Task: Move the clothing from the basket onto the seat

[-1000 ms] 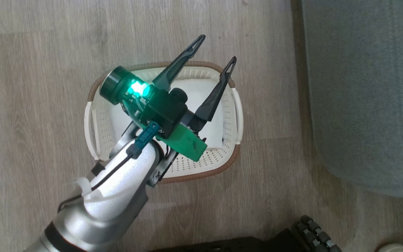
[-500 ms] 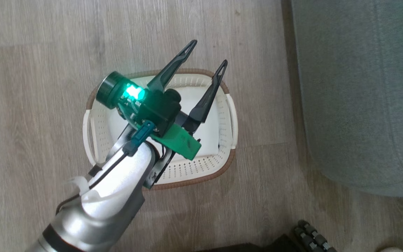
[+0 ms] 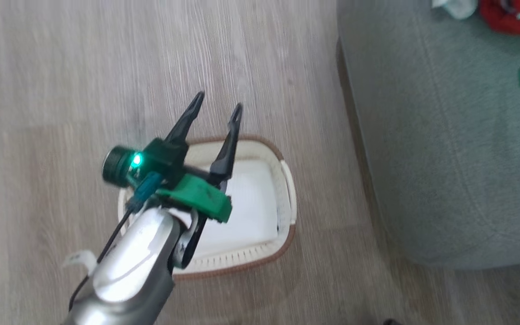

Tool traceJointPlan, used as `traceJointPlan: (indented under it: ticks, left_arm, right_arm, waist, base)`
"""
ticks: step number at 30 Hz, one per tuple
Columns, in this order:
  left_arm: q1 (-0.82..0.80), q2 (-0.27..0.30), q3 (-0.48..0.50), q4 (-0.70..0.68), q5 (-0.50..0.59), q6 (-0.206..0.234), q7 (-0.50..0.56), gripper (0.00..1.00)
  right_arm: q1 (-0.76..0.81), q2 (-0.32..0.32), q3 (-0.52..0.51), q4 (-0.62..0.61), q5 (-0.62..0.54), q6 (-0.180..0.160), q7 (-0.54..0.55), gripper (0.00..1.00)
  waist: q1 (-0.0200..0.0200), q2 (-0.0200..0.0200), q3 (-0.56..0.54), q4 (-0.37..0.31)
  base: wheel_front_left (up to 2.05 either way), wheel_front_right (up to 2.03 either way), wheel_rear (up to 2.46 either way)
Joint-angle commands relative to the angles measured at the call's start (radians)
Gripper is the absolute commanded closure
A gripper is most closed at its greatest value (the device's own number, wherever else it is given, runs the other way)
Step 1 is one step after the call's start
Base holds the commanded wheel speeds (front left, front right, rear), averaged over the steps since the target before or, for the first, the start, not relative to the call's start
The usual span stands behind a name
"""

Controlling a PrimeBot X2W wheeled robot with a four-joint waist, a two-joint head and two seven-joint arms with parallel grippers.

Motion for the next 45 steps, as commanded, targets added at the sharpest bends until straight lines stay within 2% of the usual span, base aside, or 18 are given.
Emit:
traceJointPlan:
  ticks: [1, 6, 19, 24, 31, 36, 45]
  left_arm:
    - [0.013, 0.005, 0.041, -0.027, -0.009, 0.009, -0.013, 0.0]
    - [0.093, 0.002, 0.094, -0.039, -0.041, 0.032, -0.02, 0.0]
    - [0.326, 0.008, 0.255, -0.114, -0.063, 0.066, -0.022, 0.0]
    - [0.402, 0.015, 0.315, -0.123, -0.065, 0.073, -0.022, 0.0]
    - [0.501, 0.022, 0.394, -0.146, -0.04, 0.089, -0.022, 0.0]
    - [0.563, 0.014, 0.435, -0.159, -0.025, 0.085, -0.022, 0.0]
    - [0.614, -0.007, 0.477, -0.158, -0.002, 0.049, -0.022, 0.0]
  right_arm:
    - [0.022, -0.01, 0.022, -0.041, 0.017, 0.0, -0.007, 0.0]
    - [0.09, 0.005, 0.053, -0.093, 0.08, 0.0, -0.007, 0.0]
    - [0.367, 0.113, 0.12, -0.306, 0.194, 0.0, -0.007, 0.0]
    - [0.489, 0.187, 0.113, -0.399, 0.194, 0.0, -0.007, 0.0]
    - [0.663, 0.273, 0.091, -0.515, 0.135, 0.0, -0.007, 0.0]
    - [0.759, 0.291, 0.073, -0.573, 0.118, 0.0, -0.007, 0.0]
    - [0.853, 0.293, 0.094, -0.661, 0.169, 0.0, -0.007, 0.0]
  waist:
    - [0.0, -0.0001, -0.074, 0.004]
    - [0.0, -0.0001, -0.159, 0.028]
    - [0.0, -0.0001, -0.322, 0.131]
    - [0.0, -0.0001, -0.362, 0.16]
    - [0.0, -0.0001, -0.399, 0.182]
    - [0.0, -0.0001, -0.414, 0.189]
    - [0.0, -0.0001, -0.427, 0.192]
  base:
    - [0.0, 0.0, 0.0]
    - [0.0, 0.0, 0.0]
    - [0.0, 0.0, 0.0]
    - [0.0, 0.0, 0.0]
    - [0.0, 0.0, 0.0]
    - [0.0, 0.0, 0.0]
    - [0.0, 0.0, 0.0]
